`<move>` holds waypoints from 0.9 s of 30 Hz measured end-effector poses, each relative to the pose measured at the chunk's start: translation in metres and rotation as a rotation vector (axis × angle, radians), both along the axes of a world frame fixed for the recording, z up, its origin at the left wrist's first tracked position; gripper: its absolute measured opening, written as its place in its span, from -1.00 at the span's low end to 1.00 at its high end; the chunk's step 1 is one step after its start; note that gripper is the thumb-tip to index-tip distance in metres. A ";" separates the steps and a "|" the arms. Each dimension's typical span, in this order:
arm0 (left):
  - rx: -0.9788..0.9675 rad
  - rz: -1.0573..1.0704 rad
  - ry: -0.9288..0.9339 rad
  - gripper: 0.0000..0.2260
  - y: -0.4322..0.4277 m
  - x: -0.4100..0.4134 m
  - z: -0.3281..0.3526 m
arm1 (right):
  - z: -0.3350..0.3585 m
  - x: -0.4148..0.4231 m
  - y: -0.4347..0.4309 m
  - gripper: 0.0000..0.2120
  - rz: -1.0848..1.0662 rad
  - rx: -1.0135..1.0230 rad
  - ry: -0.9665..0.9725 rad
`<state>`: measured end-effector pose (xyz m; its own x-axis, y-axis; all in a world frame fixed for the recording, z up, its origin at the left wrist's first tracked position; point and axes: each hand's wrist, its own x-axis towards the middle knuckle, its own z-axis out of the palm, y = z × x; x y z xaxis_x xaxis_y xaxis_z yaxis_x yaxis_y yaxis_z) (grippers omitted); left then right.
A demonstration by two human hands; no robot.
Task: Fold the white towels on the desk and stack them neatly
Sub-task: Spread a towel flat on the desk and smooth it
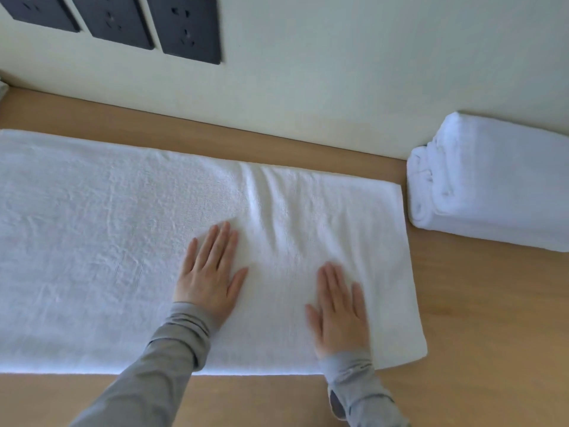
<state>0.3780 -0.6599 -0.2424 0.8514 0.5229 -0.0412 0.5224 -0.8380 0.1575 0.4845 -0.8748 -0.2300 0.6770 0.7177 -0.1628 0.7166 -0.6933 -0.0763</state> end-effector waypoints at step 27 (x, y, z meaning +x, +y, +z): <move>-0.060 0.053 -0.018 -0.45 -0.003 0.003 0.005 | 0.010 0.171 0.089 -0.46 -0.207 0.174 -0.084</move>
<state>0.3806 -0.6626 -0.2379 0.8236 0.5641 -0.0588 0.5621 -0.7981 0.2169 0.6556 -0.7861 -0.2197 0.8183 0.5747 0.0135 0.5696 -0.8075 -0.1534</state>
